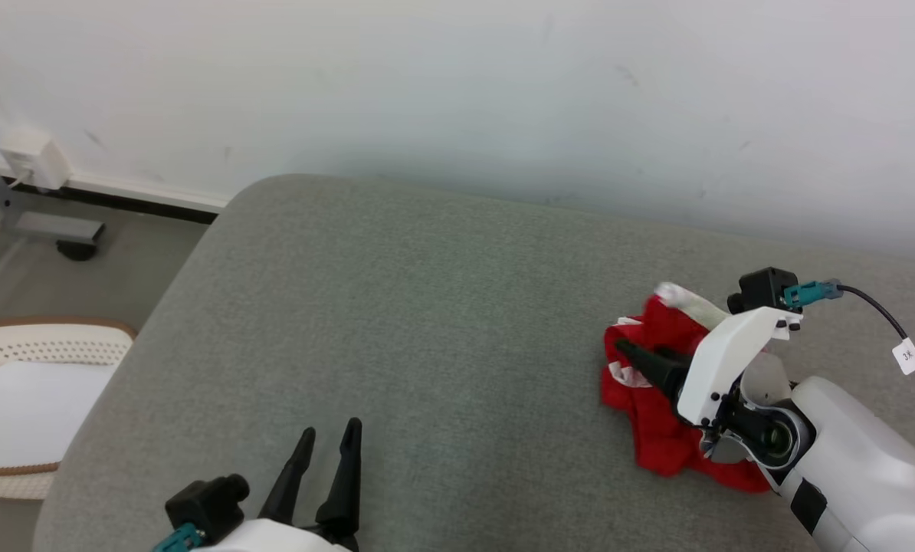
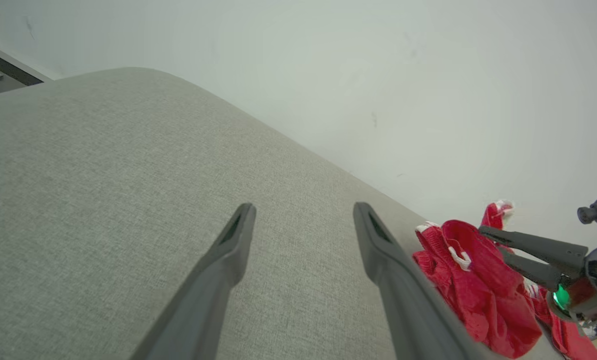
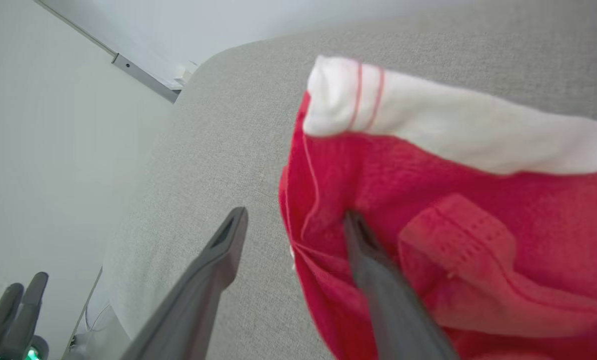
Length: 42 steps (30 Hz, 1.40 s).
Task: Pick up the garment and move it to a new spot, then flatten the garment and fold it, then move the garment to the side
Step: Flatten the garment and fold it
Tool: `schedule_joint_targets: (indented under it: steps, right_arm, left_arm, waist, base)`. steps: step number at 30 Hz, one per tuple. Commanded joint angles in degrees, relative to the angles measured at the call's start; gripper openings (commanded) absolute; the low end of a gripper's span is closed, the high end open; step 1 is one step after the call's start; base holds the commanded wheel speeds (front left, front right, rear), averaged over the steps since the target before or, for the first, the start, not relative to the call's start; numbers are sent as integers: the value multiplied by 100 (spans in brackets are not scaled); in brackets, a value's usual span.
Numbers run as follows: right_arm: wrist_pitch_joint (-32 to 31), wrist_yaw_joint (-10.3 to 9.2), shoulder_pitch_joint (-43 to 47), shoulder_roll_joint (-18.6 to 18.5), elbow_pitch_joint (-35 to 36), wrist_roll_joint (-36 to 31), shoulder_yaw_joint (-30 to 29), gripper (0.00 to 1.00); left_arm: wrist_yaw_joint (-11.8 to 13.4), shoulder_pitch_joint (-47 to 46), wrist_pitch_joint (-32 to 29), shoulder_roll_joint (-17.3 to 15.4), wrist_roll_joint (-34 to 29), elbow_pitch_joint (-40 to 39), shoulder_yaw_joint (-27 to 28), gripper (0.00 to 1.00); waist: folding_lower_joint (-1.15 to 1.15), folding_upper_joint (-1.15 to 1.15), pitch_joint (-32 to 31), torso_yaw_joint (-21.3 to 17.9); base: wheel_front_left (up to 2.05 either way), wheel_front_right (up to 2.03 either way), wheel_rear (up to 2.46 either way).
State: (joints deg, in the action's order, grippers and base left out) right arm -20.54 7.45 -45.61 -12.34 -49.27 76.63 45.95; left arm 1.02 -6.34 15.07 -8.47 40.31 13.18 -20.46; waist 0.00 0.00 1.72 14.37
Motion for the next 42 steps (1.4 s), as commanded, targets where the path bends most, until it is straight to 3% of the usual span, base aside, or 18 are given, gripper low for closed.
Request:
schedule_joint_targets:
  steps: [1,7,14,20,29,30,31,32,33,37,42]
  right_arm:
    - [127,3,108,-83,184,-61,0,100]
    - [593,3,389,-427,1117,72,-102,100]
    - [1437,2,778,-1142,2024,-58,-438,100]
    - [2146,3,1026,-1413,1842,-297,-742,100]
    - [2479,3,889,-1146,887,-209,-1234,100]
    - [2370,3,810,-1090,774,-180,-1233,97]
    - [2256,3,697,-1017,645,-107,-1266,75]
    - [2128,3,562,-977,481,-61,-1302,42]
    - [1991,2,405,-956,261,-42,-1315,2]
    - [1158,3,-163,-736,-583,64,-1266,0]
    - [-74,3,-665,-732,-1354,178,-1159,0]
  left_arm:
    - [-32,-17,7,-21,-45,19,34,100]
    - [-10,71,7,-42,-105,-22,134,100]
    - [22,182,6,-39,-139,-127,254,100]
    - [-35,171,7,11,-192,-129,227,100]
    - [-79,74,-2,16,-209,-73,201,100]
    - [-72,64,-2,11,-202,-76,215,100]
    - [-72,49,-1,8,-201,-82,222,100]
    - [-88,21,-2,14,-206,-83,208,100]
    - [-107,-22,-6,27,-220,-85,180,100]
    - [-147,-167,-9,66,-220,-35,153,100]
    - [-190,-285,-2,116,-224,55,165,100]
  waist:
    - [0,0,-48,-99]
    - [0,0,-195,-401]
    - [0,0,-280,-753]
    - [0,0,-259,-823]
    - [0,0,-124,-642]
    - [0,0,-83,-626]
    - [0,0,-28,-611]
    - [0,0,30,-584]
    - [0,0,94,-542]
    - [0,0,298,-321]
    - [0,0,481,-64]
  base:
    - [0,0,0]
    - [0,0,0]
    - [0,0,0]
    - [0,0,0]
    - [0,0,0]
    - [0,0,0]
    - [0,0,0]
    - [0,0,0]
    - [0,0,0]
    - [0,0,0]
    - [0,0,0]
